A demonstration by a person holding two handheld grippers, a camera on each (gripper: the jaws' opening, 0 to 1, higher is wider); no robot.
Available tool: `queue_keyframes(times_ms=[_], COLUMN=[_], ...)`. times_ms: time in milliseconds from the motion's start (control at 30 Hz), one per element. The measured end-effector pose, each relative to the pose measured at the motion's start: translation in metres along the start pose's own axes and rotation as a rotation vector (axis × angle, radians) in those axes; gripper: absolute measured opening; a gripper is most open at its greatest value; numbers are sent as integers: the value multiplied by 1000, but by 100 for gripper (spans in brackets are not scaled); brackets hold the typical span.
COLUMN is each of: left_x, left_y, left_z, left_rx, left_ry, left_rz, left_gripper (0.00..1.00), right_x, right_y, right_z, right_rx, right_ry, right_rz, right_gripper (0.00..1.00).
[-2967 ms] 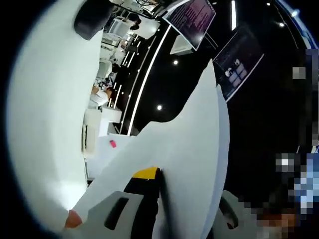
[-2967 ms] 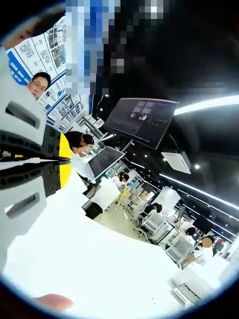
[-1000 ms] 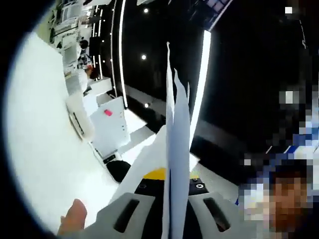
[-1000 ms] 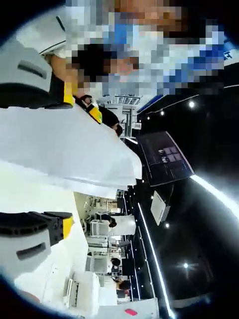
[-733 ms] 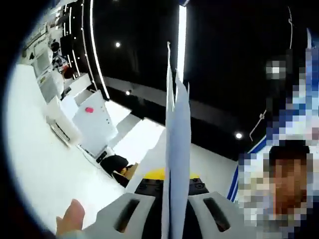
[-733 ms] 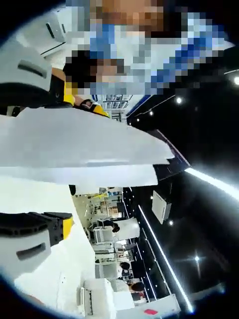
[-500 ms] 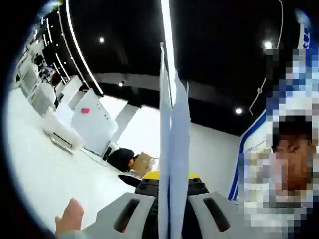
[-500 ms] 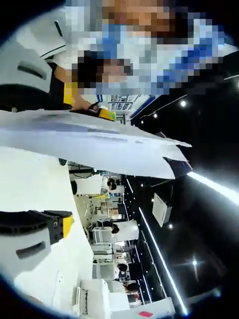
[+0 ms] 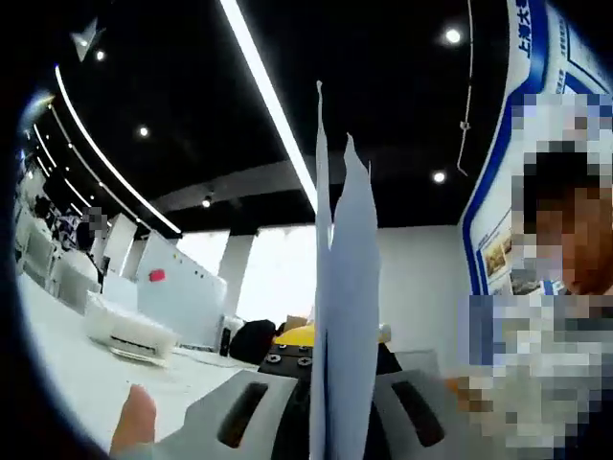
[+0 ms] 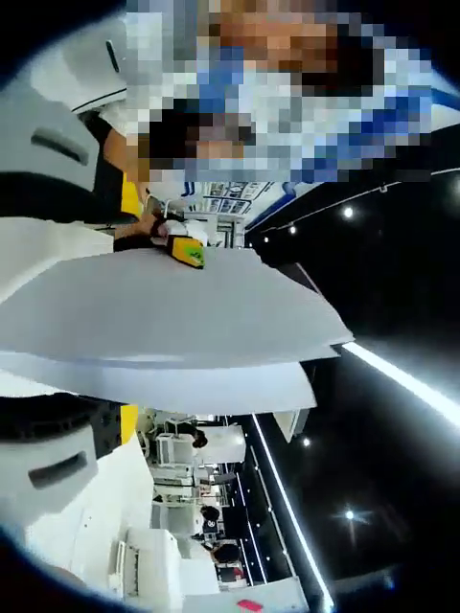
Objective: Organize the stack of printing papers by aligning and flattening the scattered papers on the table
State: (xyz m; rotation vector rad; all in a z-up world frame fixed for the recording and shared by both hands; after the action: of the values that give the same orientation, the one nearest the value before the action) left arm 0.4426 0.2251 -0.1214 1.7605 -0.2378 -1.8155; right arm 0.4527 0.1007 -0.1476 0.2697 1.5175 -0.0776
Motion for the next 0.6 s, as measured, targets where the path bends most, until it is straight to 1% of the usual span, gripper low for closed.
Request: queue_keyframes(times_ms=[33,67,100,133,167,200,233,267,300,333,367,400,433,500,533,567,600], left_x=[10,15,15,14,11,10,10,6,6,6,6,6,7,14,15,18,17], left_y=[-5,-9,-10,-11,-13,-14,-15,-15,-16,-17,-17,-19,-19,-20,-21,-21,-21], left_z=[-4,-5,-3,-4,-4,-8,-5,-7,-12,-11,-11,-13,-12,-15,-14,-10,-9], left_rx=[-16,-15,-6,-13,-21,-41,-14,-20,-50,-43,-37,-36,-35,-58,-48,-20,-21], left_ry=[-4,13,18,8,16,34,32,23,26,47,46,22,23,38,36,14,25], left_rz=[-22,-17,22,34,53,42,17,21,6,4,5,12,13,-8,-8,-34,-31], left_gripper=[7,9,15,25,26,20,6,6,6,6,6,7,9,15,14,8,6], right_x=[5,11,16,19,19,19,17,14,11,10,10,11,11,20,22,23,25], right_y=[-1,0,1,4,6,7,8,9,9,10,10,11,11,14,14,16,17], right_z=[2,2,2,1,1,1,0,0,0,0,0,-1,-1,-3,-3,-3,-2], right_rx=[7,6,0,-3,-7,-9,-16,-21,-22,-22,-22,-24,-24,-32,-32,-32,-33], right_ry=[6,24,33,31,24,21,17,20,22,20,18,17,18,29,26,23,24], right_rz=[-10,-26,-40,-48,-53,-53,-46,-38,-31,-24,-20,-22,-26,-48,-49,-48,-53], right_gripper=[71,71,70,71,71,70,70,70,70,70,70,70,70,69,69,69,69])
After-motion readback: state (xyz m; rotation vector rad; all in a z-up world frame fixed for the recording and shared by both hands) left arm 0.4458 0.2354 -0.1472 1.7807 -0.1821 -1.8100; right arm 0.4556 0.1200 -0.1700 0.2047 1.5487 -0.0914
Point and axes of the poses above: the point that each gripper's makers call its tool centre point, and the gripper's own axes: y roughly forward along the fingers, z roughly to its right, x roughly out of its underside, the point moved 2 cm from there along -y, roughly backward along the fingers, and after that the axes turned 3 degrees about -x, right-handed, at the moved point
